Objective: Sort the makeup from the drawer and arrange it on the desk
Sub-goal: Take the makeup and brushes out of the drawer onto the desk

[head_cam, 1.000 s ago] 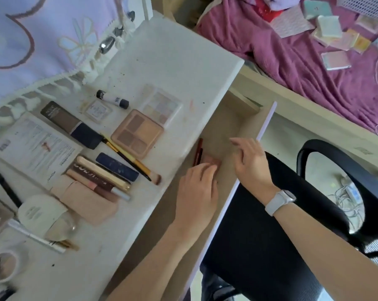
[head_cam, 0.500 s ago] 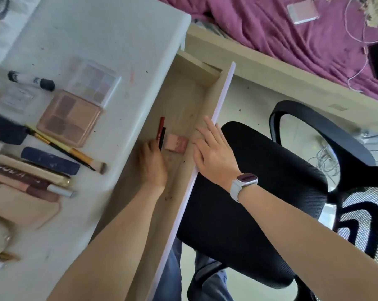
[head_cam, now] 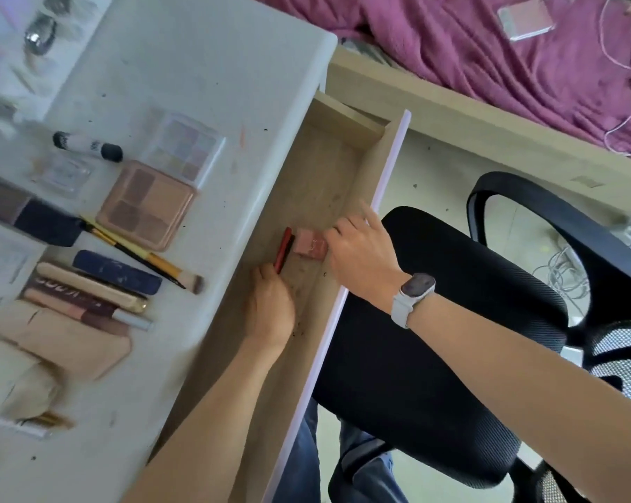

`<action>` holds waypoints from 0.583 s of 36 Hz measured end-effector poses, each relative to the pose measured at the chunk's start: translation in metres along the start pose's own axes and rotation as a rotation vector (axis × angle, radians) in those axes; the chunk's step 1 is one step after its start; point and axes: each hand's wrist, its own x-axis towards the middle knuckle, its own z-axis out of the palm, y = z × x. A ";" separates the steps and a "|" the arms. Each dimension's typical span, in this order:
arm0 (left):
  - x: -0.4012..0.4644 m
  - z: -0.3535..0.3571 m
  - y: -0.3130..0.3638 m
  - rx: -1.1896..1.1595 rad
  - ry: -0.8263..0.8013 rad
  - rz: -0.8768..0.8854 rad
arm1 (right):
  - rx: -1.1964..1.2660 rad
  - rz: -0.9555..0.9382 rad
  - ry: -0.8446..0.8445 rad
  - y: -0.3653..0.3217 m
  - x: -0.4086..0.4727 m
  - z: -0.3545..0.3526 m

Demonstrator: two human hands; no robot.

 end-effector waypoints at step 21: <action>-0.050 -0.035 -0.036 -0.150 -0.040 0.012 | -0.002 0.276 -0.280 -0.035 0.079 0.065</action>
